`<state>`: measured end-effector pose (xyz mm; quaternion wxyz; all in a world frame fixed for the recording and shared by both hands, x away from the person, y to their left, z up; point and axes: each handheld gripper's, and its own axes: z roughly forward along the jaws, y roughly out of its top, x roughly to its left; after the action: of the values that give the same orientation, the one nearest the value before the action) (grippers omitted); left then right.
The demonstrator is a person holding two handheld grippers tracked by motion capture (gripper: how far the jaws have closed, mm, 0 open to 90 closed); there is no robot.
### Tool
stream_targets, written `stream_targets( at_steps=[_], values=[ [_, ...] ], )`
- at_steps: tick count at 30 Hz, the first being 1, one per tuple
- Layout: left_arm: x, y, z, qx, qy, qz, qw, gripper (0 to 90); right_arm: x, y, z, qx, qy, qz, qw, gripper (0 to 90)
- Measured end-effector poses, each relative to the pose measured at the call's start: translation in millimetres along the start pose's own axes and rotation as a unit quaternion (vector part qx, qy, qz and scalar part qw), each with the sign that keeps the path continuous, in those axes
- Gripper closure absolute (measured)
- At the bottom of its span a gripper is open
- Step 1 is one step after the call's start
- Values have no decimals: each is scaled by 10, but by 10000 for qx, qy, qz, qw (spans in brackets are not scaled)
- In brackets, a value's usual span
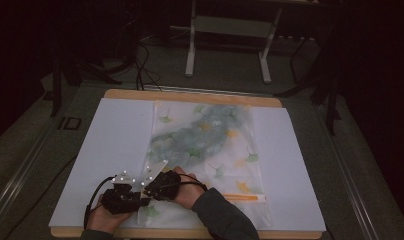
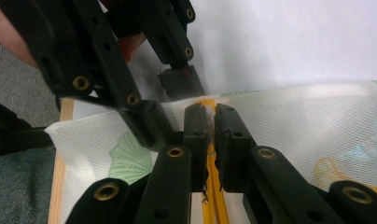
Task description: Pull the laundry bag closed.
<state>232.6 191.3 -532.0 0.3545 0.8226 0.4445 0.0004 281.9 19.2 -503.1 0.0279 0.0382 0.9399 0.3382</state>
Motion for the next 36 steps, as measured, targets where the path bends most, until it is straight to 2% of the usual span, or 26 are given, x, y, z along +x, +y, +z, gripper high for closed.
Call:
stream_targets(
  at_steps=[6, 11, 36],
  values=[
    [17, -7, 17, 4, -62, -51, 10000, 804, -5, -33, 15, 39, 37, 32, 10000, 837],
    [11, -8, 32, 5, -86, -69, 9999, 854, -8, -61, 26, 53, 46, 38, 10000, 837],
    [3, -10, 27, 11, -42, -34, 10000, 876, -44, -157, 59, 142, 139, 88, 9998, 840]
  ],
)
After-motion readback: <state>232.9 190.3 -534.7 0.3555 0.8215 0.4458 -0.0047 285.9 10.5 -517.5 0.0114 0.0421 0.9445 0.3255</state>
